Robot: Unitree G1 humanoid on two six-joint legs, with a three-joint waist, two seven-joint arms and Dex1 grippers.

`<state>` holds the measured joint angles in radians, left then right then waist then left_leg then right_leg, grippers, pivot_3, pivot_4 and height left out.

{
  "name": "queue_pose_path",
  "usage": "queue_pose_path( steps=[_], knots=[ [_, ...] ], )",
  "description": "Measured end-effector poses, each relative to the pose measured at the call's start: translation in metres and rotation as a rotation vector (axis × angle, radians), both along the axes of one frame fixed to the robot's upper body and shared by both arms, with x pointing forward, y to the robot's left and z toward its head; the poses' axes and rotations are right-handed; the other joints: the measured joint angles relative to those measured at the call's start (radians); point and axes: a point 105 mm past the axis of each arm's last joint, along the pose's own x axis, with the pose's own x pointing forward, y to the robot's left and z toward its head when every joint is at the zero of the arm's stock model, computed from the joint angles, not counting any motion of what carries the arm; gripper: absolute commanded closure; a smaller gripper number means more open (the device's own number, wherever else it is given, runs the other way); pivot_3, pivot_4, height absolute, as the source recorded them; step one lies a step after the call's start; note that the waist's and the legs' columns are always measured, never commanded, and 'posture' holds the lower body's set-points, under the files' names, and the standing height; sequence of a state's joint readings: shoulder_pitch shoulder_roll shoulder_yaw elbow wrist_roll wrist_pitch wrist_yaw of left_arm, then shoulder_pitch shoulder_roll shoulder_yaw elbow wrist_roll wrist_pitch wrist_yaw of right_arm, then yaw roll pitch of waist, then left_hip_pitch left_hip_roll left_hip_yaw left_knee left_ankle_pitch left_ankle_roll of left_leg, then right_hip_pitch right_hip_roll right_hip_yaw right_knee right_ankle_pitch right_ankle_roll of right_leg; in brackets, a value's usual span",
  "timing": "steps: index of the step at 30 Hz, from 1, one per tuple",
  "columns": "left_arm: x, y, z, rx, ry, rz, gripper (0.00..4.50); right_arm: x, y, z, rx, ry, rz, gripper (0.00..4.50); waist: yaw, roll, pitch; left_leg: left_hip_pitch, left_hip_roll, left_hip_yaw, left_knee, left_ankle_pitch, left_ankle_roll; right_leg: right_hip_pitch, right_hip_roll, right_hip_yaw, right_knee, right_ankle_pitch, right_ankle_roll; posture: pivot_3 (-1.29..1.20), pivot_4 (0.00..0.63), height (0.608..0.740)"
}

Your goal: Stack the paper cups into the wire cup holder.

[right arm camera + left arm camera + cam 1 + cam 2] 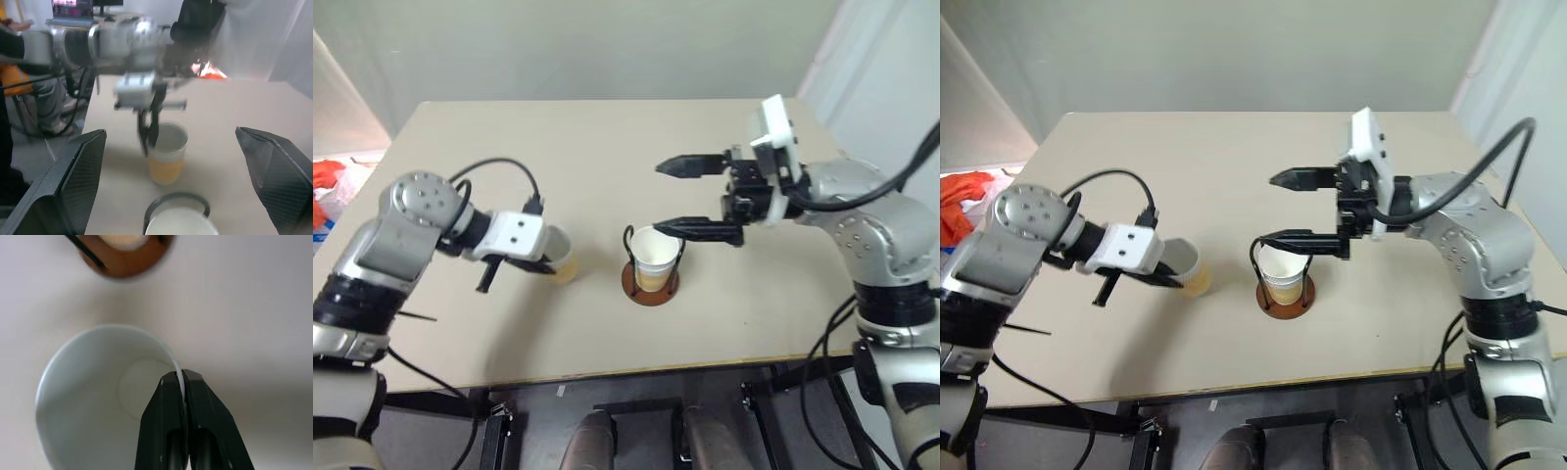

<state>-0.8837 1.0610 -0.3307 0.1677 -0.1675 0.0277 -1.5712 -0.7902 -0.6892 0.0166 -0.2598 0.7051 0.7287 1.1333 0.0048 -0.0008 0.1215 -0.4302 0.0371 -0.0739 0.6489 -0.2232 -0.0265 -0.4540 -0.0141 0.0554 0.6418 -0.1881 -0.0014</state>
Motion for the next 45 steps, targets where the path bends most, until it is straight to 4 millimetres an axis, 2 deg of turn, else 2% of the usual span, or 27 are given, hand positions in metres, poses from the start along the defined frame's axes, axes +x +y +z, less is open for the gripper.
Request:
queue_pose_path(
  steps=[4, 6, 9, 13, 20, 23, 37, 40, 45],
  knots=[
    [-0.007, -0.030, 0.075, -0.145, -0.123, -0.150, 4.45, -0.020, -0.043, -0.013, -0.022, 0.030, -0.052, 0.00, 0.016, -0.001, -0.001, -0.004, -0.003, -0.001, 0.001, -0.001, 0.002, 0.000, -0.002, 0.002, -0.005, 0.000, 0.003, 0.00, 0.150, 0.740],
    [-0.014, -0.050, 0.107, -0.209, -0.168, -0.250, 4.45, -0.026, -0.064, -0.024, -0.026, 0.047, -0.122, 0.00, 0.017, -0.001, -0.001, -0.005, -0.006, -0.001, 0.002, -0.002, 0.004, 0.001, -0.005, 0.002, -0.007, 0.000, 0.014, 0.00, 0.150, 0.740],
    [-0.021, -0.069, 0.123, -0.261, -0.158, -0.355, 4.45, -0.029, -0.084, -0.023, -0.014, 0.020, -0.221, 0.00, 0.010, 0.002, 0.000, -0.004, -0.007, 0.002, 0.004, -0.003, 0.005, 0.003, -0.007, 0.004, -0.009, 0.003, 0.024, 0.00, 0.150, 0.740],
    [-0.018, -0.091, 0.109, -0.232, -0.086, -0.458, 4.45, -0.042, -0.105, -0.016, -0.005, -0.032, -0.343, 0.00, 0.007, 0.003, 0.000, -0.005, -0.005, 0.001, 0.009, -0.004, 0.007, 0.005, -0.006, 0.003, -0.012, 0.004, 0.030, 0.00, 0.150, 0.740],
    [-0.009, -0.120, 0.069, -0.104, 0.012, -0.574, 4.45, -0.057, -0.108, -0.013, -0.001, -0.059, -0.413, 0.00, 0.011, 0.004, 0.001, -0.006, -0.007, 0.001, 0.020, -0.007, 0.012, 0.013, -0.007, 0.005, -0.015, 0.005, 0.037, 0.00, 0.150, 0.740],
    [-0.003, -0.124, 0.055, -0.081, 0.043, -0.582, 4.45, -0.060, -0.104, -0.013, -0.003, -0.065, -0.424, 0.00, 0.013, 0.003, 0.001, -0.007, -0.007, 0.001, 0.022, -0.007, 0.013, 0.014, -0.007, 0.005, -0.016, 0.006, 0.041, 0.00, 0.150, 0.740],
    [0.011, -0.144, 0.033, 0.021, 0.001, -0.647, 4.45, -0.069, -0.106, -0.014, -0.005, -0.059, -0.488, 0.00, 0.028, 0.004, 0.001, -0.013, -0.009, 0.003, 0.032, -0.018, 0.021, 0.015, -0.006, 0.005, -0.016, 0.005, 0.059, 0.00, 0.150, 0.740],
    [0.011, -0.144, 0.035, 0.012, 0.014, -0.630, 3.89, -0.069, -0.106, -0.013, -0.013, -0.059, -0.485, 0.00, 0.029, 0.004, 0.001, -0.013, -0.009, 0.004, 0.033, -0.018, 0.021, 0.015, -0.006, 0.005, -0.016, 0.005, 0.060, 0.00, 0.150, 0.740],
    [0.015, -0.144, 0.043, -0.015, -0.002, -0.584, 2.21, -0.063, -0.099, -0.010, -0.012, -0.051, -0.437, 0.00, 0.028, 0.004, 0.001, -0.012, -0.009, 0.005, 0.033, -0.018, 0.021, 0.016, -0.006, 0.005, -0.016, 0.004, 0.060, 0.00, 0.150, 0.740]
  ],
)
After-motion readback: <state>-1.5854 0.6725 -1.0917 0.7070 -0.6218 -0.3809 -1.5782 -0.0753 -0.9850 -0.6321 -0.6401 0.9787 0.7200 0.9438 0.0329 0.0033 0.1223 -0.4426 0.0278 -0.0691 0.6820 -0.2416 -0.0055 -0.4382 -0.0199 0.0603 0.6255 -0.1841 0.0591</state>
